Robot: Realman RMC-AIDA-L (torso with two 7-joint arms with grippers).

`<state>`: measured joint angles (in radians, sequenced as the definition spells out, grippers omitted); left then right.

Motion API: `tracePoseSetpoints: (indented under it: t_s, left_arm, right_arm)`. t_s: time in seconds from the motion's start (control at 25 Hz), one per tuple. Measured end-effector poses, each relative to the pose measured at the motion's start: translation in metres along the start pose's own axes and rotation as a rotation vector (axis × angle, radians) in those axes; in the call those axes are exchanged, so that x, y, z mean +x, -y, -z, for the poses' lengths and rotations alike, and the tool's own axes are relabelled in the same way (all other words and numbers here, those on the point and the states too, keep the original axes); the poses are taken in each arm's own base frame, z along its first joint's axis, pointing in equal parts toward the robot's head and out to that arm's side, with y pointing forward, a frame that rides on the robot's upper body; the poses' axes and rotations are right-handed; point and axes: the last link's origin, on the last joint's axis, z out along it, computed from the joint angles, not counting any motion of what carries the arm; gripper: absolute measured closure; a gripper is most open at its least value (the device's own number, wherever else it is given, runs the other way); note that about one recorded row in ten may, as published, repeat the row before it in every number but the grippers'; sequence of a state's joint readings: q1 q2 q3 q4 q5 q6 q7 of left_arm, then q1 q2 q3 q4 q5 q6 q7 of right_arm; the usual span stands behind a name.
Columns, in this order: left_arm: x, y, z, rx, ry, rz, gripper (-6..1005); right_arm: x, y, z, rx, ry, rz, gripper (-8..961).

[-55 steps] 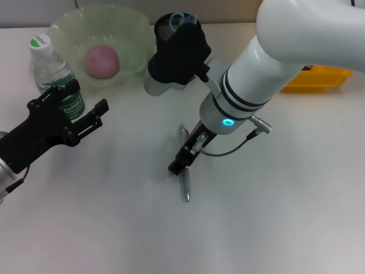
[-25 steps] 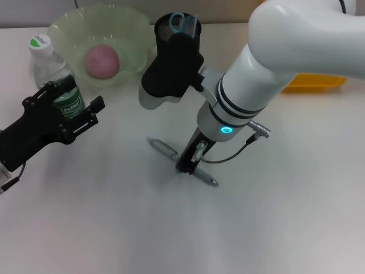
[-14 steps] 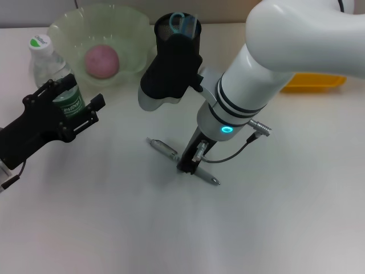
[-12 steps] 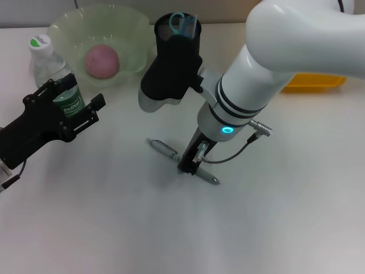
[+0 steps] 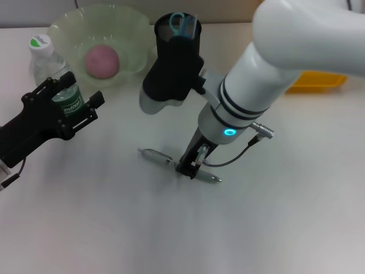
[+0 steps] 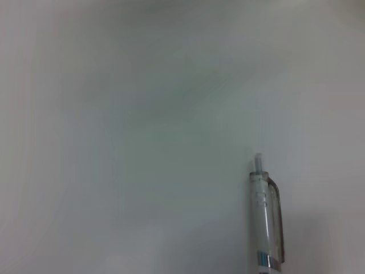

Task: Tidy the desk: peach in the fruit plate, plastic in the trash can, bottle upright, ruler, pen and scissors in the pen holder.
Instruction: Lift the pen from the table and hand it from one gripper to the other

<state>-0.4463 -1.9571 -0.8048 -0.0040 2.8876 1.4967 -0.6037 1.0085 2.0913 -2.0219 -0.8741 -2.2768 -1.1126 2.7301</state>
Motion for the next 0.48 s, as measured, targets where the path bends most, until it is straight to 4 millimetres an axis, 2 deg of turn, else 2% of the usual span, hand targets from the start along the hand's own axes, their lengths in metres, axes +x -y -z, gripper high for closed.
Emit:
tracePoseSetpoints:
  t_s: [0.24, 0.48]
  left_arm:
    - [0.006, -0.002, 0.000, -0.019, -0.042, 0.031, 244]
    - [0.015, -0.010, -0.004, -0.051, -0.114, 0.079, 245]
  right_arm:
    - [0.005, 0.011, 0.021, -0.044, 0.152, -0.055, 837]
    - [0.036, 0.028, 0.032, -0.050, 0.406, -0.097, 838]
